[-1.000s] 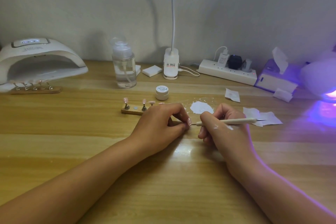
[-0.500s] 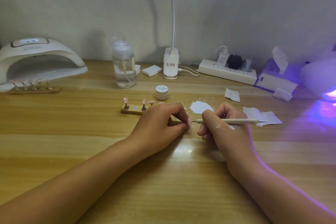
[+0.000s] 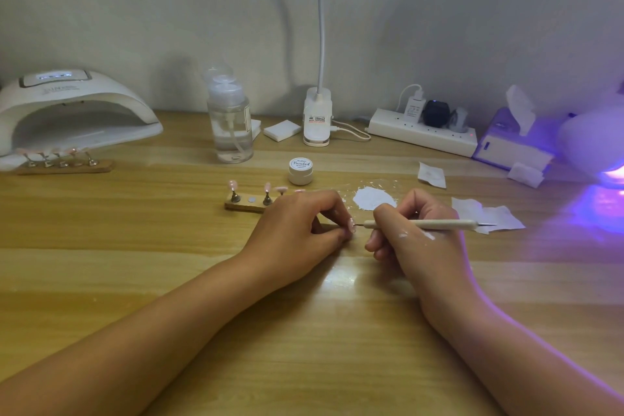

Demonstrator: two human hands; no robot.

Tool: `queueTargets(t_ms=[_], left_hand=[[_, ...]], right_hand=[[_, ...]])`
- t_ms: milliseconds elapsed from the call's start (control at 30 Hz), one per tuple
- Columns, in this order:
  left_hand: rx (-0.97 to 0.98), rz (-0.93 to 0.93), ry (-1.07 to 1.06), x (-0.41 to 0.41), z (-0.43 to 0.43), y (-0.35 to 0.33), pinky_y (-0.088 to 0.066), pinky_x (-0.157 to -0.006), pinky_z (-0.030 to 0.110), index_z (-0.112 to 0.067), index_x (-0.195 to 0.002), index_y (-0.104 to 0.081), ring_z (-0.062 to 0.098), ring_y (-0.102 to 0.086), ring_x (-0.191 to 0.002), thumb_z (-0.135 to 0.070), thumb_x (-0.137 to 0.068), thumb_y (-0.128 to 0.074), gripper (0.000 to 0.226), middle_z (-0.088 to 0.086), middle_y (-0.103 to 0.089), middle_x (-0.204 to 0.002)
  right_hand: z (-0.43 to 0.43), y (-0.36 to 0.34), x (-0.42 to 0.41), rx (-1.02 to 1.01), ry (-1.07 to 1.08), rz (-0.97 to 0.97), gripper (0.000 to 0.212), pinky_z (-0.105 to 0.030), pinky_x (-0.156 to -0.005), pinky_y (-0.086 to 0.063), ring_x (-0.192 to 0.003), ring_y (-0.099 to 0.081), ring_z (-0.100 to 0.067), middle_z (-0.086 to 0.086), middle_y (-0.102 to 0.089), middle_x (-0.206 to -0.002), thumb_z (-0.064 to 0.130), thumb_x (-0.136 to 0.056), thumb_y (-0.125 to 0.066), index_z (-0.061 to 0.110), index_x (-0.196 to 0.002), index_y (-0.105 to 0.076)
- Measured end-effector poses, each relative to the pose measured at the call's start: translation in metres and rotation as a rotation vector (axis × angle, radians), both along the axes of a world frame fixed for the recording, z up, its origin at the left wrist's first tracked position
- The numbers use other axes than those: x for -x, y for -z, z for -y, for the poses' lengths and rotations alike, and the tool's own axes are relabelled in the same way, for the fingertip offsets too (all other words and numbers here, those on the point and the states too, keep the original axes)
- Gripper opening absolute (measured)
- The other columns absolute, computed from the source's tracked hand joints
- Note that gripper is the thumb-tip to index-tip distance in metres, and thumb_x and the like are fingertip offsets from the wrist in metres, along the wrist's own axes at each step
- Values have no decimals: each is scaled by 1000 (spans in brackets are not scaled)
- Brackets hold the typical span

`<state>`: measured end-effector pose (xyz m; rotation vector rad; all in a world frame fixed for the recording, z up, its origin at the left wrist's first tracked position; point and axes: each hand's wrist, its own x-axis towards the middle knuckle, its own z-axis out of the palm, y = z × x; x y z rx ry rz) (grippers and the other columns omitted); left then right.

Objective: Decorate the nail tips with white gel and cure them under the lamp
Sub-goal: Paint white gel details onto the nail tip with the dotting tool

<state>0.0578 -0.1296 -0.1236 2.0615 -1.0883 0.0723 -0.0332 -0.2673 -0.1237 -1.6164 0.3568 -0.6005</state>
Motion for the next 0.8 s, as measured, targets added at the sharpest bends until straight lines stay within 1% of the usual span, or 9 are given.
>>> queueTargets(t_ms=[100, 167, 267, 367, 433, 567, 800], left_hand=[[4, -4, -1, -1, 1, 0, -31, -56, 11, -39, -74, -60, -1, -52, -57, -20, -82, -74, 25, -37, -59, -71], [4, -3, -6, -1, 1, 1, -30, -55, 12, -42, -73, -58, 0, -52, -57, -22, -82, -74, 28, -35, -60, -71], [-2, 0, -6, -1, 1, 1, -30, -55, 12, -42, -73, -58, 0, -51, -56, -22, -82, -75, 28, -34, -60, -71], [4, -1, -9, -1, 1, 1, -31, -55, 12, -43, -72, -58, 1, -53, -57, -21, -82, -75, 29, -31, -63, -73], [3, 0, -8, -1, 1, 0, -32, -56, 11, -42, -72, -58, 1, -53, -57, -21, -82, -75, 29, -32, -62, -73], [-7, 6, -6, 0, 1, -1, -31, -55, 10, -42, -72, -58, -1, -52, -56, -20, -82, -75, 30, -40, -57, -68], [-3, 1, -5, 0, 1, 0, -32, -55, 11, -42, -71, -57, 0, -52, -55, -20, -82, -75, 30, -40, -57, -68]], right_hand=[[0, -1, 0, -1, -5, -1, 16, -19, -44, -45, -44, -59, -12, -13, -68, -55, 22, -67, -62, 16, -63, -48], [0, -2, 2, -20, 6, 5, 17, -18, -43, -44, -43, -57, -12, -12, -67, -54, 22, -67, -62, 22, -57, -49], [0, -3, 2, -25, 25, -5, 19, -18, -41, -41, -40, -52, -12, -11, -63, -49, 21, -66, -60, 24, -50, -49], [-1, -4, 2, 5, 12, -30, 21, -18, -40, -40, -39, -51, -12, -12, -62, -48, 20, -64, -59, 24, -48, -47], [-1, -4, 2, 9, 6, -37, 21, -18, -41, -40, -39, -51, -12, -12, -62, -48, 20, -64, -60, 25, -48, -46], [-2, -5, 2, 4, -1, -43, 20, -17, -41, -39, -39, -51, -11, -12, -62, -49, 20, -63, -60, 24, -49, -47], [-3, -6, 3, -14, 7, -39, 20, -16, -40, -38, -39, -50, -11, -12, -63, -49, 20, -63, -59, 25, -49, -47]])
